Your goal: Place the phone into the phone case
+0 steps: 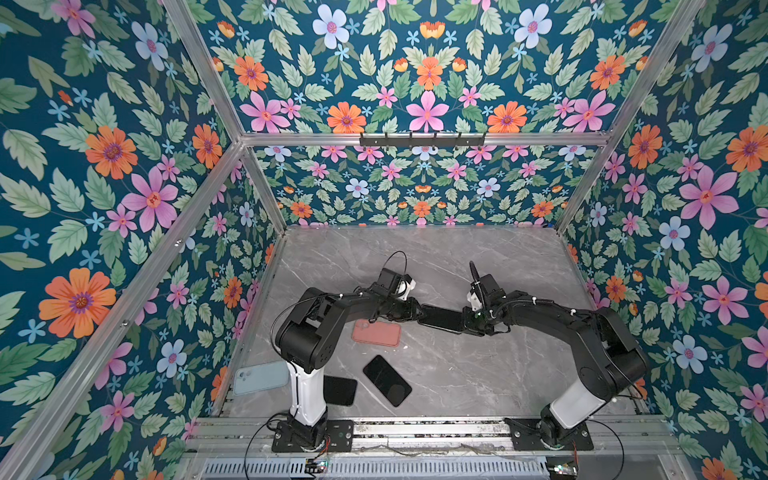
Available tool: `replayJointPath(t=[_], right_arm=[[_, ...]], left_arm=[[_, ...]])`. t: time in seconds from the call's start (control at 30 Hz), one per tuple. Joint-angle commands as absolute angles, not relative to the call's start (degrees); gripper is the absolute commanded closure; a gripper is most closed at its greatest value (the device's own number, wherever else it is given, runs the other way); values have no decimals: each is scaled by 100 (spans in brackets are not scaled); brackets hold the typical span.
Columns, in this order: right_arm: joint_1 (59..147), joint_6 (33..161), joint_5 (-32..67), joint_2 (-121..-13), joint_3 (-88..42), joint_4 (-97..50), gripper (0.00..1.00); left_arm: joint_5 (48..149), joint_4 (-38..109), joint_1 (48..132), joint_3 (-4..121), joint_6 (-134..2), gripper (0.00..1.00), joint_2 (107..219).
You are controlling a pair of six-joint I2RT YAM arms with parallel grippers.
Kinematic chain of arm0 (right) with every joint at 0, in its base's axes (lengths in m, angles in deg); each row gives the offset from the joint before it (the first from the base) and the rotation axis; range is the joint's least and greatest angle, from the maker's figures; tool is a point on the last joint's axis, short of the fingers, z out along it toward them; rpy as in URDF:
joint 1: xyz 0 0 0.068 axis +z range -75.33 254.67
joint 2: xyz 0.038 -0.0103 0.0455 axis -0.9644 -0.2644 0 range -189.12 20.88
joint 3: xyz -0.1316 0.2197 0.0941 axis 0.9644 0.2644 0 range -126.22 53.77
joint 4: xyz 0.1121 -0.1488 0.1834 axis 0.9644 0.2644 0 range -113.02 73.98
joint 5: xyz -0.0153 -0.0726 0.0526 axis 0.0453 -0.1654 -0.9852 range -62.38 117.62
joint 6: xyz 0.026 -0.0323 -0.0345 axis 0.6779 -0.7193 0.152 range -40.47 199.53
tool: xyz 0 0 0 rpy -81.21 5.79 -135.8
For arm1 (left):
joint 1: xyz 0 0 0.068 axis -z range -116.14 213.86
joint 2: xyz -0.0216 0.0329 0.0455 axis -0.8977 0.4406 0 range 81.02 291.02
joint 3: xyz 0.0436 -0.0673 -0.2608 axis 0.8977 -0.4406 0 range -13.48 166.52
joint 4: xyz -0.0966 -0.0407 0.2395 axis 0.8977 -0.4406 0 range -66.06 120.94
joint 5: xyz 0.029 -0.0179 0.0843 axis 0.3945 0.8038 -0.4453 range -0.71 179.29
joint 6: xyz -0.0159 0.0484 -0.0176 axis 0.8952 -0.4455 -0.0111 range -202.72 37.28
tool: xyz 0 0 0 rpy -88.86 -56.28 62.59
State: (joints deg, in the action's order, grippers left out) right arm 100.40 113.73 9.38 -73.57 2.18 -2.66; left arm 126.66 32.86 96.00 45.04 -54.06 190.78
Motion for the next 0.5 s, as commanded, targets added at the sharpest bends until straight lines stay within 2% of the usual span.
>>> replayJointPath(t=[0.0, 0.47], right_arm=[[10090, 11415, 714, -7362, 172, -513, 82], [10224, 11581, 567, -7713, 162, -789, 87]], left_arm=[[12666, 3090, 9627, 4447, -5354, 64, 19106], [12720, 3182, 9644, 4391, -5310, 67, 19090]])
